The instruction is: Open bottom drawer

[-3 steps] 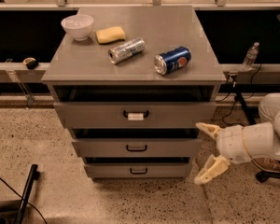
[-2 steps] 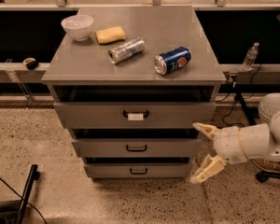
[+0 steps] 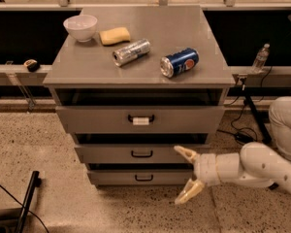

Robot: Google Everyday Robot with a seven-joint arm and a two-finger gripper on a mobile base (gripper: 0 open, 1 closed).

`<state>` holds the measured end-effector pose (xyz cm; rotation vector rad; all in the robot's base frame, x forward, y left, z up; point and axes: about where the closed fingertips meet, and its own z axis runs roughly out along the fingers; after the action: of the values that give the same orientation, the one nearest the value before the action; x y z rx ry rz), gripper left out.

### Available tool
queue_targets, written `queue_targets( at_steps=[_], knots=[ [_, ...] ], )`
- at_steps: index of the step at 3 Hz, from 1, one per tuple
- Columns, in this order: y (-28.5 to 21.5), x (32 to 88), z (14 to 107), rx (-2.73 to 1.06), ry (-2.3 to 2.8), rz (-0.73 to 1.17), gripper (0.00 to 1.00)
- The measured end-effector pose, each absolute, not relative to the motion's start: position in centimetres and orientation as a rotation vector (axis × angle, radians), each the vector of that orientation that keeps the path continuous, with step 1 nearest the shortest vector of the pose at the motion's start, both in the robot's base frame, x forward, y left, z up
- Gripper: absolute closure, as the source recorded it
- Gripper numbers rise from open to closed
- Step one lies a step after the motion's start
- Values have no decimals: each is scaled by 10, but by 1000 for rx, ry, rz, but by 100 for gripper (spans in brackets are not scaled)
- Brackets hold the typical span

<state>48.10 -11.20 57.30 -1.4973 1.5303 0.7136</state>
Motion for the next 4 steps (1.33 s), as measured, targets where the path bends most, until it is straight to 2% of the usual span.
queue_targets(
  at_steps=[2, 4],
  knots=[
    [-100, 475, 541, -1496, 1519, 759, 0],
    [-87, 515, 420, -1662, 1448, 635, 0]
  ],
)
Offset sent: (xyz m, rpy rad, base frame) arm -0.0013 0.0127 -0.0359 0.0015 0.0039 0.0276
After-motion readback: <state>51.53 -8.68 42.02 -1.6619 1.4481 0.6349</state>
